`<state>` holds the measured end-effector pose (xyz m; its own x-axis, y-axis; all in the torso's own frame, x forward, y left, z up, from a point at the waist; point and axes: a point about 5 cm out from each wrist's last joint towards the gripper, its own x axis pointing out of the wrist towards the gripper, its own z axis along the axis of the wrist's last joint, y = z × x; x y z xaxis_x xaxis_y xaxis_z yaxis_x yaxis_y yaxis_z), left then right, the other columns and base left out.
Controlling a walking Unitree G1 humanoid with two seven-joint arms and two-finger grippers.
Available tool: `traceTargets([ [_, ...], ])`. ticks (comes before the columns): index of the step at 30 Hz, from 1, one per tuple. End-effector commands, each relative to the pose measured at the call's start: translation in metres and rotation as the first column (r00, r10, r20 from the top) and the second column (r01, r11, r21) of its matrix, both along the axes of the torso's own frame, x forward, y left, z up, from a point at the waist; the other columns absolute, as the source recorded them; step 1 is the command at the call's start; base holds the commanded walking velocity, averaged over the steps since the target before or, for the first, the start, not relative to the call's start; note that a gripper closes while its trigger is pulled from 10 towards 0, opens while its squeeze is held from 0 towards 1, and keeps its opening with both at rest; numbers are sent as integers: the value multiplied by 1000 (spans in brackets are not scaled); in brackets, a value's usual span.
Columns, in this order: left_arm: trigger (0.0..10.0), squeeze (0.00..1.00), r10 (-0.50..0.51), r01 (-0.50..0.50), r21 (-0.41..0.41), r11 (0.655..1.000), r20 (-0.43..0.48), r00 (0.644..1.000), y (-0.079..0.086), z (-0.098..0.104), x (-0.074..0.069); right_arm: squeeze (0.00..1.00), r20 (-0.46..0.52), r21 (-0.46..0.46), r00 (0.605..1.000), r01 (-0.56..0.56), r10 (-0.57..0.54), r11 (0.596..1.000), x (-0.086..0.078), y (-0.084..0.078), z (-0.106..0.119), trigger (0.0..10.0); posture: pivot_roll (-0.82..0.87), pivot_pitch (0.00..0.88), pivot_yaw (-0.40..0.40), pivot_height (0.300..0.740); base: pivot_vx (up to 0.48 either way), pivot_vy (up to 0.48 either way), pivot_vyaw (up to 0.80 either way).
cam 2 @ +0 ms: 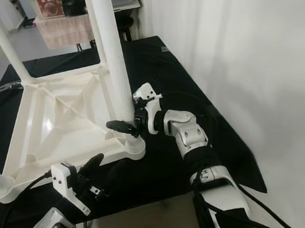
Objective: Building children table
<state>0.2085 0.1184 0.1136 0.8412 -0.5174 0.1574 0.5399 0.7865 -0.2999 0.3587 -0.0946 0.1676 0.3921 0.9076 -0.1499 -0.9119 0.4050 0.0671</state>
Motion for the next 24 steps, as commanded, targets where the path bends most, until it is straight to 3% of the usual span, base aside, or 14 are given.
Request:
traceTargets([
  [1, 10000, 0, 7, -7, 3, 1000, -16, 1000, 1, -4, 0, 0, 22, -11, 998, -60, 60, 998, 1, 6, 7, 10000, 23, 0, -11, 740, 0, 0, 0],
  [6, 10000, 0, 9, -8, 5, 1000, -15, 1000, 0, -4, 1, 0, -4, -16, 997, -79, 79, 997, 7, 10, 9, 10000, 33, 0, -15, 740, 0, 0, 0],
  [7, 10000, 0, 8, -8, 4, 1000, -15, 1000, 0, -4, 1, 0, -30, 2, 997, -76, 76, 997, 11, 11, 9, 3961, 36, 0, -17, 740, 0, 0, 0],
  [8, 10000, 0, 8, -8, 4, 1000, -15, 1000, 0, -4, 1, 0, -30, 2, 997, -76, 76, 997, 11, 11, 9, 3961, 36, 0, -17, 740, 0, 0, 0],
  [9, 10000, 0, 8, -8, 4, 1000, -14, 1000, -1, -5, 1, 0, -49, 17, 996, -71, 71, 997, 13, 10, 8, 0, 39, 0, -18, 740, 0, 0, 0],
  [21, 10000, 0, 4, -4, 1, 1000, -16, 1000, -2, -5, 0, 0, -84, 43, 994, -65, 68, 997, 13, 0, 0, 0, 25, 0, -4, 740, 0, 0, 0],
  [24, 10000, 0, 0, 0, -1, 1000, -19, 1000, -2, -6, -2, 0, -80, 46, 996, -40, 43, 998, 11, -12, -6, 0, 14, 0, -1, 740, 0, 0, 0],
])
